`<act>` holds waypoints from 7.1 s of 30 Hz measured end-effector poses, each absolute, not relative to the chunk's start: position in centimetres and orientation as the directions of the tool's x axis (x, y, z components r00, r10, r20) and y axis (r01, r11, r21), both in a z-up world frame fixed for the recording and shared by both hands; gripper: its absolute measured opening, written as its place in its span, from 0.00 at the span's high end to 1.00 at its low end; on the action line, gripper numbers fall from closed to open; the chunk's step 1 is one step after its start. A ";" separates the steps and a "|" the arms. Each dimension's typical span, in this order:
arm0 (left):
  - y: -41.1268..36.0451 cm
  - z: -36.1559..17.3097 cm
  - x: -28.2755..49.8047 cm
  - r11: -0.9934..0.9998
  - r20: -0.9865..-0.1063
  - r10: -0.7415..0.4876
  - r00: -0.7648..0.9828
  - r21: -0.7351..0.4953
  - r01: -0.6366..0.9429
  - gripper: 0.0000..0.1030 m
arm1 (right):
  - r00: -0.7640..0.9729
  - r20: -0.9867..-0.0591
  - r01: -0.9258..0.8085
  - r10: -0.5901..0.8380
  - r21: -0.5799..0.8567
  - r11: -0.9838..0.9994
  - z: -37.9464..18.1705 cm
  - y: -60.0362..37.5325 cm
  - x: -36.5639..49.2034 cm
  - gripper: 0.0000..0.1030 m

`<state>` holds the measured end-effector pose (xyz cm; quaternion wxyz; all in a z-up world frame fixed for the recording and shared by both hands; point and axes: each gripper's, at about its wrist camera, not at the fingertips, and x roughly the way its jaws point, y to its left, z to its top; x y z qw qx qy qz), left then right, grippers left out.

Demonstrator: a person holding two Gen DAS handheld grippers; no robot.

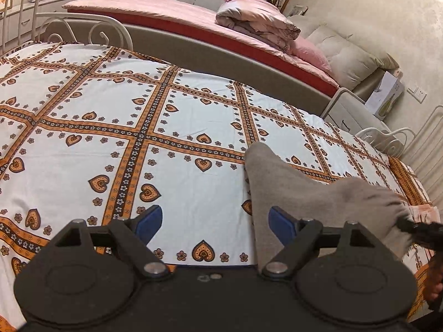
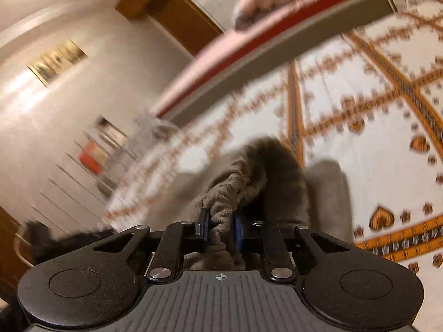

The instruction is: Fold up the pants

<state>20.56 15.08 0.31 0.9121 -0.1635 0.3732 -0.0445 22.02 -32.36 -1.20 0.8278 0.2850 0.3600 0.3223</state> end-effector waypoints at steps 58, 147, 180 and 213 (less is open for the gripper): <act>8.3 -1.3 22.3 0.983 -0.719 -0.177 0.672 -0.165 0.082 0.23 | 0.787 -0.445 -0.290 0.428 0.346 0.892 0.8 -31.1 21.2 0.63; 13.5 -7.3 41.2 0.779 -0.482 -0.514 0.710 -0.609 0.150 0.34 | 0.574 -0.427 -0.147 0.699 0.786 0.601 -8.7 -40.2 43.4 0.26; 4.9 2.7 16.5 0.968 -0.531 -0.228 0.816 -0.211 0.133 0.12 | 0.786 -0.472 -0.287 0.399 0.294 0.912 3.5 -37.1 13.8 0.00; -2.5 2.7 2.4 0.977 -0.429 -0.210 0.878 -0.130 0.170 0.11 | 0.834 -0.410 -0.367 0.368 0.084 0.926 2.2 -29.3 -0.2 0.00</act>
